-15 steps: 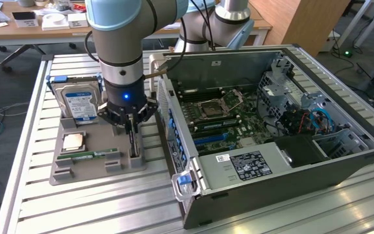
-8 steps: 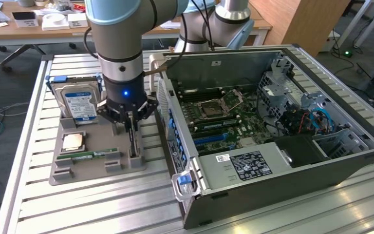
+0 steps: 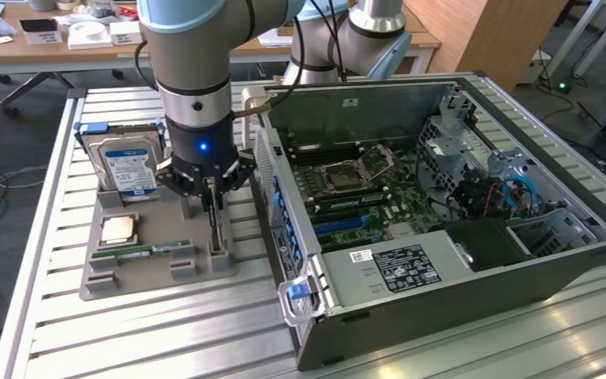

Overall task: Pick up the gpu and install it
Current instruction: 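Pick up the gpu and move the gpu toward the slot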

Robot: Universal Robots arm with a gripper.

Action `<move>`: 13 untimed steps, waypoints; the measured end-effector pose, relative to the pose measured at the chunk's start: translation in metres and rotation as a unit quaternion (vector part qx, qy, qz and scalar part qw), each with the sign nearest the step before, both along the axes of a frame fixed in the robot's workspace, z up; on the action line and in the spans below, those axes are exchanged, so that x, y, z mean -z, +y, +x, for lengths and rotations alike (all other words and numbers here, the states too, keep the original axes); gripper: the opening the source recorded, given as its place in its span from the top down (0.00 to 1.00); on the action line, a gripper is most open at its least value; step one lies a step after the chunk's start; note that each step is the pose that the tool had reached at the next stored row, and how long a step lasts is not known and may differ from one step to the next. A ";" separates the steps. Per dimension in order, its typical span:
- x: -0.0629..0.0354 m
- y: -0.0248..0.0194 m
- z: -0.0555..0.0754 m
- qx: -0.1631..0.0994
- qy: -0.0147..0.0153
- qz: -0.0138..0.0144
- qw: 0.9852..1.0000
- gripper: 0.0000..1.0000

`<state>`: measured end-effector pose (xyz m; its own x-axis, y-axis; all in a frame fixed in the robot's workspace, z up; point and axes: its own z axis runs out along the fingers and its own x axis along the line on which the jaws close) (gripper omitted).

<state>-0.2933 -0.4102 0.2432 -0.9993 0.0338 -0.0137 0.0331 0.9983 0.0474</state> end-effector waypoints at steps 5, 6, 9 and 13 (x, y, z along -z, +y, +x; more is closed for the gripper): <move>-0.0015 0.0000 0.000 0.000 0.000 0.000 1.000 0.74; -0.0023 0.0000 0.000 0.000 0.000 0.000 1.000 0.74; -0.0048 0.0000 0.000 0.000 0.000 -0.001 1.000 0.74; -0.0079 0.0000 0.000 0.000 0.000 -0.001 1.000 0.74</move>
